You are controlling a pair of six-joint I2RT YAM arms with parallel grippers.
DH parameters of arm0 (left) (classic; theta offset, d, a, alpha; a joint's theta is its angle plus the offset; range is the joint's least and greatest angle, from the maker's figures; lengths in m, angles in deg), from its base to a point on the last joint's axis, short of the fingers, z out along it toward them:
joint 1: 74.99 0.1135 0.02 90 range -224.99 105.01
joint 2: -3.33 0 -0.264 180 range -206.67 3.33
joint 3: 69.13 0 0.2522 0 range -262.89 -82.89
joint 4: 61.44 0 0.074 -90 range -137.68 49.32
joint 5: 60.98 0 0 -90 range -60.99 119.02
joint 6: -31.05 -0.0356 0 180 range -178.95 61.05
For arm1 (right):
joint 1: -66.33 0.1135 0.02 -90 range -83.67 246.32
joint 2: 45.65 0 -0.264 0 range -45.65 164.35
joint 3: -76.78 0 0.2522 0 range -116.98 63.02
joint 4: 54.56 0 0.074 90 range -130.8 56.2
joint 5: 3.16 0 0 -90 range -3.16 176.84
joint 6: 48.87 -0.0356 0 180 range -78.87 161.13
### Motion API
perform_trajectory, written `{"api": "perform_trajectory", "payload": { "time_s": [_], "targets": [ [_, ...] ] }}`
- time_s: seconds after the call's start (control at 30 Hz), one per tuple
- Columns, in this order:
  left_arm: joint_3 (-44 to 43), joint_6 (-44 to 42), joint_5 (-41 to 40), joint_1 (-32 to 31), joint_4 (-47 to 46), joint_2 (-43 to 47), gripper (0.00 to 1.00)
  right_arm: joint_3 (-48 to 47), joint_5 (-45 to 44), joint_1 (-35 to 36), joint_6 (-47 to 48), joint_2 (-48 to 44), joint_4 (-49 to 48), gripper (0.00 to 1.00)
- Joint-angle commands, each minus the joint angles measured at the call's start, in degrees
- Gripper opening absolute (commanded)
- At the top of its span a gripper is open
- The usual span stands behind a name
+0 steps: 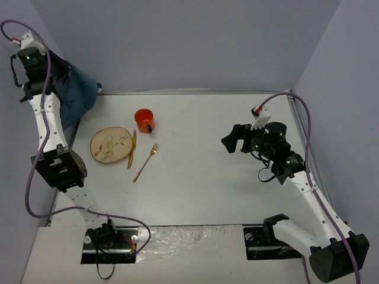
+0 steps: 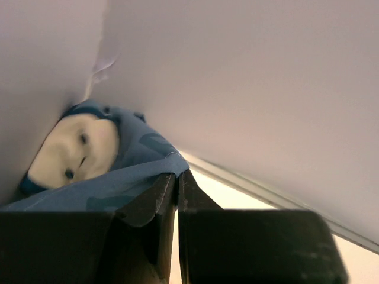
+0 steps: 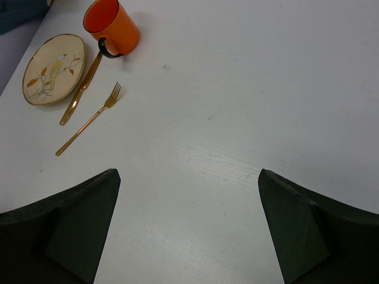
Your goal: Set the dinner table for one person
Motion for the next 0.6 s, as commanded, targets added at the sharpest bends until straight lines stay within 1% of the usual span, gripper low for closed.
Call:
{"api": "perform_trajectory", "payload": {
  "time_s": [0.0, 0.13, 0.23, 0.3, 0.43, 0.47, 0.57],
  "targets": [
    [-7.31, 1.83, 8.97, -0.49, -2.13, 14.09, 0.00, -1.57, -0.48, 0.56, -0.82, -3.10, -3.77, 1.00],
    [-6.59, 5.30, 13.92, -1.97, -1.92, 21.21, 0.00, -1.98, -2.55, 0.56, -0.89, -5.77, -3.38, 1.00],
    [-3.81, 8.46, 17.39, -4.42, -1.97, 25.73, 0.00, -2.68, -3.56, 0.56, -1.24, -6.99, -3.16, 1.00],
    [0.65, 9.13, 18.41, -9.03, -1.98, 29.10, 0.00, -3.47, -4.66, 0.65, -1.77, -7.53, -2.90, 1.00],
    [8.46, 8.78, 17.13, -20.34, -2.01, 33.09, 0.00, -4.26, -5.41, 0.62, -3.10, -7.75, -2.80, 1.00],
    [10.43, 8.60, 16.52, -24.36, -2.05, 33.70, 0.00, -4.35, -5.41, 0.57, -3.38, -7.80, -2.80, 1.00],
    [12.73, 7.86, 13.05, -32.23, -2.38, 32.91, 0.00, -4.25, -5.58, 0.56, -3.85, -7.88, -2.71, 1.00]
  ]
}}
